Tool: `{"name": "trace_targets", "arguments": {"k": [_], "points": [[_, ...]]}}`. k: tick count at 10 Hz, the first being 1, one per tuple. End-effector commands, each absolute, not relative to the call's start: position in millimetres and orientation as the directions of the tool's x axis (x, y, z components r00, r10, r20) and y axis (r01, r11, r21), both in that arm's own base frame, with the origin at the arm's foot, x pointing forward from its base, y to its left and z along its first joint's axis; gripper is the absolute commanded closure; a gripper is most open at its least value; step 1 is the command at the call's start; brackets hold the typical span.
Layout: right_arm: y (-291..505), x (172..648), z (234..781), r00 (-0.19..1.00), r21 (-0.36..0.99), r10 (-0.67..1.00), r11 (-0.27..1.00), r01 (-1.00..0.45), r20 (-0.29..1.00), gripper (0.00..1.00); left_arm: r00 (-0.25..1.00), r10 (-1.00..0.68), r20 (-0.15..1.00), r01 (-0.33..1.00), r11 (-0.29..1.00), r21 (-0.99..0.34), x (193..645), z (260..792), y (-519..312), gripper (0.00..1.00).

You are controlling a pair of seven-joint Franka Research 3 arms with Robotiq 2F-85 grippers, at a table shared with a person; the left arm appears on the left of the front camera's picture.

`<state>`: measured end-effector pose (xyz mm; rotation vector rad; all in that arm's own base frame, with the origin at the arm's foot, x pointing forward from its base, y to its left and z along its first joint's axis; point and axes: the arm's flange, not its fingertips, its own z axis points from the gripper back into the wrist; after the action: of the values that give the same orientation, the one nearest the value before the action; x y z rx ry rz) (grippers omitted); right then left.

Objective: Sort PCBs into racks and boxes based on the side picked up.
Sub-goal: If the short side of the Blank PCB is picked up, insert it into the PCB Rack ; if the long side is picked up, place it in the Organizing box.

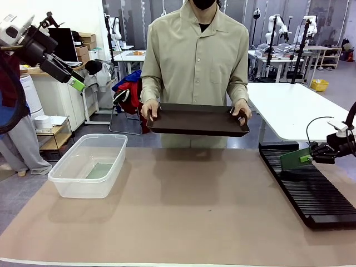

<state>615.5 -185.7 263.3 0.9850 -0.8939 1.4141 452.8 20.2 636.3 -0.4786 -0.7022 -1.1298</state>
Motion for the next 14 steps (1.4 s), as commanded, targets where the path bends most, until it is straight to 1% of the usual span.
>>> {"name": "trace_targets", "arguments": {"k": [1,3,4,5,6,7,8,9,10,11,12,13,14], "points": [[-185.8,615.4,263.5,-0.023,0.004,0.362,-0.073,-0.997,0.932,0.98,0.242,-0.653,0.718,0.936,0.352,0.004,452.1,634.4,20.5,0.00],[-185.8,615.4,263.5,-0.023,0.004,0.362,-0.073,-0.997,0.932,0.98,0.242,-0.653,0.718,0.936,0.352,0.004,452.1,634.4,20.5,0.00],[-185.8,615.4,263.3,-0.012,0.016,0.361,-0.073,-0.997,0.933,0.95,0.242,-0.653,0.718,0.936,0.352,0.004,452.1,634.4,20.5,0.00],[-186.9,615.8,262.1,-0.002,0.034,0.360,-0.094,-0.995,0.933,0.78,0.242,-0.653,0.718,0.936,0.352,0.004,452.1,634.4,20.5,0.00],[-187.2,616.4,261.4,0.000,0.035,0.360,-0.093,-0.995,0.933,0.75,0.242,-0.653,0.718,0.936,0.352,0.004,452.1,634.4,20.5,0.00],[-187.4,615.6,261.4,-0.001,0.034,0.359,-0.092,-0.995,0.933,0.58,0.242,-0.653,0.718,0.936,0.352,0.004,452.1,634.4,20.5,0.00],[-188.5,615.4,262.3,-0.001,0.035,0.359,-0.095,-0.995,0.933,0.56,0.242,-0.653,0.718,0.936,0.352,0.004,452.1,634.4,20.5,0.00],[-188.0,615.6,262.5,-0.004,0.033,0.355,-0.097,-0.995,0.935,0.38,0.242,-0.653,0.718,0.936,0.352,0.004,452.1,634.4,20.5,0.00],[-186.9,615.9,262.5,-0.007,0.029,0.352,-0.098,-0.995,0.936,0.36,0.242,-0.653,0.718,0.936,0.352,0.004,452.1,634.4,20.5,0.00],[-187.3,616.2,264.1,-0.008,0.027,0.352,-0.096,-0.995,0.936,0.18,0.242,-0.653,0.718,0.936,0.352,0.004,452.1,634.4,20.5,0.00],[-187.9,615.7,266.4,-0.013,0.021,0.351,-0.092,-0.996,0.936,0.16,0.242,-0.653,0.718,0.936,0.352,0.004,452.1,634.4,20.5,0.00],[-187.3,615.0,271.7,-0.025,0.006,0.348,-0.090,-0.996,0.937,0.00,0.242,-0.653,0.718,0.936,0.352,0.004,452.1,634.4,20.5,0.00],[-186.0,613.2,279.7,-0.038,-0.004,0.350,-0.098,-0.995,0.936,0.00,0.242,-0.653,0.718,0.936,0.352,0.004,452.1,634.4,20.5,0.00]]}}
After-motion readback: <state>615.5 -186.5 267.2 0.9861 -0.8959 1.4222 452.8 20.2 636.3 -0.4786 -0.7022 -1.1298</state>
